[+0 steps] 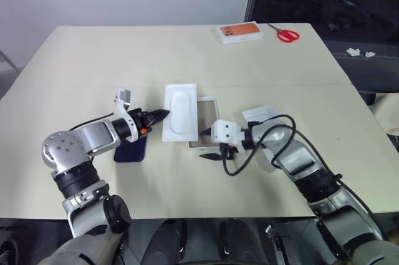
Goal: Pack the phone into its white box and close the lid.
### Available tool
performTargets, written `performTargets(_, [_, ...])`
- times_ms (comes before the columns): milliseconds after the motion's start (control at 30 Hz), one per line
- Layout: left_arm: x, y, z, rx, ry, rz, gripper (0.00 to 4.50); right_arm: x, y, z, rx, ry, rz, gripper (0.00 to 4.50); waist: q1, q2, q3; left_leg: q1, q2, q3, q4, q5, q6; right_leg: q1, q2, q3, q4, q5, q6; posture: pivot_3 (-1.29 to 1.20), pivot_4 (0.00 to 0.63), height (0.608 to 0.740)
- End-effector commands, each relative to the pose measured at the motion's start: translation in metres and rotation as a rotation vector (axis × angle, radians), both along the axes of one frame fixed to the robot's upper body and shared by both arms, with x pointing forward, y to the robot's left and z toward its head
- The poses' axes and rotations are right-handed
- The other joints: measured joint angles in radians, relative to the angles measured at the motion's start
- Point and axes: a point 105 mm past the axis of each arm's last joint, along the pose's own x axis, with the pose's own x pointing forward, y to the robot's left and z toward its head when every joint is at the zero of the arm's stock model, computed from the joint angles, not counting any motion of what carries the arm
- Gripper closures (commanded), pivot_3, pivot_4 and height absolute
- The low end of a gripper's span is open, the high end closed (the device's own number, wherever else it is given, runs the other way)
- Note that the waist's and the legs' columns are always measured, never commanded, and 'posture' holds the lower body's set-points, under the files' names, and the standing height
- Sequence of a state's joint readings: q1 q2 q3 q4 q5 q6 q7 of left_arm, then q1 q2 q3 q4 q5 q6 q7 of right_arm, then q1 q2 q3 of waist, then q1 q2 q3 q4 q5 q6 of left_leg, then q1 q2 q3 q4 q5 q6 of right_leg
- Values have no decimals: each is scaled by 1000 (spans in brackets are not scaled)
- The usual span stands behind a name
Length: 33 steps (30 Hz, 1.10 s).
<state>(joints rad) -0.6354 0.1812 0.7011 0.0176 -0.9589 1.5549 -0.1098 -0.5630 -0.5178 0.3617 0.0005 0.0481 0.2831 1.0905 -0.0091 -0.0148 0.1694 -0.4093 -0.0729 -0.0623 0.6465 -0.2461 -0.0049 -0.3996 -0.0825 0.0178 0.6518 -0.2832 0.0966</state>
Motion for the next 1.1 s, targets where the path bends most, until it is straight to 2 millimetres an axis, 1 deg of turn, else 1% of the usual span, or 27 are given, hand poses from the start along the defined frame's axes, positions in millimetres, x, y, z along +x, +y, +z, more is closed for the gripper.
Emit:
performTargets(33, [8,-9,10,9,-49,46,4500,3,-20,43,93,-17,-28,1130,2,0,0,0,0,0,0,0,0,0,0,0,0,0,0,0,150,740])
performTargets(100, [8,-18,4,21,-37,48,4500,6,-38,49,84,-8,-65,1130,4,-1,0,0,0,0,0,0,0,1,0,0,-1,0,0,0,150,740])
performTargets(167, [8,-23,1,19,-31,52,4500,12,-59,49,63,-12,-125,1130,4,-1,0,0,0,0,0,0,0,1,0,0,-1,0,0,0,150,740])
performTargets(200, [9,-26,0,15,-28,53,4500,14,-66,48,52,-15,-143,1130,3,-1,0,0,0,0,0,0,0,1,0,0,-1,0,0,0,150,740])
performTargets(300, [7,-37,-2,1,-19,41,4500,16,-73,45,36,-25,-162,1130,-3,-1,0,0,0,0,0,0,0,1,0,0,-1,0,0,0,150,740])
performTargets(367, [5,-44,-7,13,-7,27,4500,17,-72,45,42,-34,-168,1130,-4,-1,1,0,1,0,-1,0,0,1,1,1,-1,0,0,0,150,740])
performTargets(467, [2,-51,-15,48,13,10,3600,16,-66,46,58,-51,-163,1083,-3,-1,1,0,1,0,0,0,0,0,1,1,-1,0,0,0,150,740])
performTargets(533, [3,-51,-17,53,19,18,2683,17,-66,46,63,-53,-170,1083,-1,-1,1,0,1,0,0,0,0,1,1,1,-1,0,0,0,150,740])
performTargets(633, [3,-48,-15,61,9,7,1250,18,-68,46,64,-54,-179,1083,1,-1,1,0,1,0,0,0,0,1,0,1,-1,0,0,0,150,740])
performTargets(667, [3,-48,-13,54,5,6,848,19,-68,46,65,-54,-179,1083,0,-1,1,0,0,0,0,0,0,1,0,1,-1,0,0,0,150,740])
performTargets(800, [0,-46,-3,64,-37,-29,848,20,-64,48,78,-62,-181,1083,1,-1,1,0,0,0,0,0,0,1,0,0,-1,0,0,0,150,740])
performTargets(867, [0,-41,5,101,-95,-36,848,22,-60,50,96,-69,-184,1083,-2,-2,1,0,0,0,0,0,0,1,1,0,-1,0,0,0,150,740])
performTargets(967, [0,-26,22,130,-204,-30,848,27,-45,58,173,-67,-194,1083,-7,-1,1,0,1,0,-1,1,-2,-1,1,1,0,0,0,0,150,740])
performTargets(1000, [1,-19,27,164,-265,-15,848,28,-38,60,197,-61,-190,1083,-8,-1,1,0,1,0,-1,1,-2,-1,1,1,0,0,0,0,150,740])
performTargets(1067, [2,-4,35,262,-396,23,795,31,-26,62,227,-60,-193,1623,-8,-1,1,0,1,1,-2,1,-3,-2,1,1,0,0,0,0,150,740])
performTargets(1100, [2,3,36,309,-429,26,795,33,-18,63,244,-64,-198,1906,-7,-1,1,0,1,1,-3,2,-3,-2,1,2,0,0,0,0,150,740])
